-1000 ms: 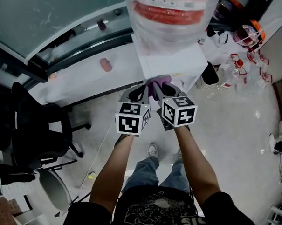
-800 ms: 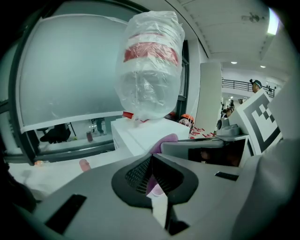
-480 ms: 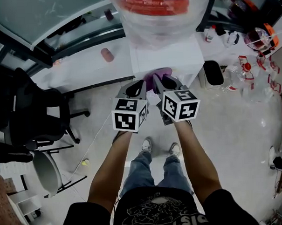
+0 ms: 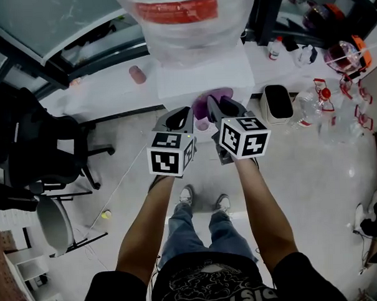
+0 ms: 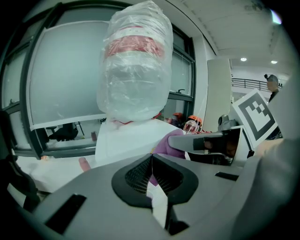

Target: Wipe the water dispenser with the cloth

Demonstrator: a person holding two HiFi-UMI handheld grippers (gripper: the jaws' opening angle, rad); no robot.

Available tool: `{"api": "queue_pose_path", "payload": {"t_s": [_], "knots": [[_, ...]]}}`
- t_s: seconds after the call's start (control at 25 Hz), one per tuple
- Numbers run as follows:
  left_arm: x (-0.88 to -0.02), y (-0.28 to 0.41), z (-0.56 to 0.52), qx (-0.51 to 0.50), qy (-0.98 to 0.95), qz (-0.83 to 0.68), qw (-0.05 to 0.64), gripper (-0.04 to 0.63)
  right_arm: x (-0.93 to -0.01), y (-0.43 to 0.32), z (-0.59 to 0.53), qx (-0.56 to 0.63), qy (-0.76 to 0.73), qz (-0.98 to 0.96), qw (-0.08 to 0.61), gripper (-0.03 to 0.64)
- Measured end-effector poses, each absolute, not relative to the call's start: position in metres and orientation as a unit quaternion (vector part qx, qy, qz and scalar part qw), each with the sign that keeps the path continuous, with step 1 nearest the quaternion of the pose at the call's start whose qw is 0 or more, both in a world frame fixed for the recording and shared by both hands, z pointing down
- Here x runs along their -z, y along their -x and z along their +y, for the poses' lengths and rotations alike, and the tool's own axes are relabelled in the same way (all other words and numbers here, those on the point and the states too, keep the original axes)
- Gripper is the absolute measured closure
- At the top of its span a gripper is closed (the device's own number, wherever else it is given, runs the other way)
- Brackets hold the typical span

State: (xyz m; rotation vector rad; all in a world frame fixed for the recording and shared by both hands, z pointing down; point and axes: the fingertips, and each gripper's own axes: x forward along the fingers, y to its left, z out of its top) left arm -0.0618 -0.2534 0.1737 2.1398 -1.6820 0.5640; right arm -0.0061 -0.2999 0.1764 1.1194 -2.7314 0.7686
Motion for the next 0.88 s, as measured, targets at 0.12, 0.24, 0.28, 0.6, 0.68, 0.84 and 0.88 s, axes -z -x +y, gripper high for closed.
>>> {"api": "queue_pose_path", "payload": {"t_s": [0.12,0.24,0.28,0.6,0.68,0.84,0.88], "knots": [[-0.175,0.050,-0.255,-0.199,-0.754,-0.599,0.181,0.569,-0.176,-0.010,-0.306,-0.250,-0.366,-0.895,0.046,0.584],[-0.176,0.042,-0.258,-0.198,-0.751,-0.603,0.181,0.569,-0.177,-0.025,-0.312,-0.246,-0.368,-0.896,0.047,0.584],[-0.176,0.039,-0.259,-0.197,-0.751,-0.604,0.181,0.569,-0.177,-0.030,-0.314,-0.245,-0.369,-0.896,0.048,0.584],[-0.175,0.015,-0.267,-0.200,-0.753,-0.602,0.177,0.569,-0.184,-0.068,-0.325,-0.234,-0.380,-0.893,0.059,0.584],[-0.175,0.011,-0.267,-0.202,-0.754,-0.600,0.175,0.569,-0.185,-0.076,-0.329,-0.231,-0.381,-0.893,0.062,0.584],[-0.179,0.006,-0.266,-0.205,-0.755,-0.597,0.176,0.569,-0.186,-0.087,-0.334,-0.215,-0.380,-0.897,0.074,0.584],[-0.181,0.006,-0.265,-0.206,-0.754,-0.597,0.178,0.569,-0.187,-0.090,-0.334,-0.209,-0.380,-0.898,0.077,0.584]]}}
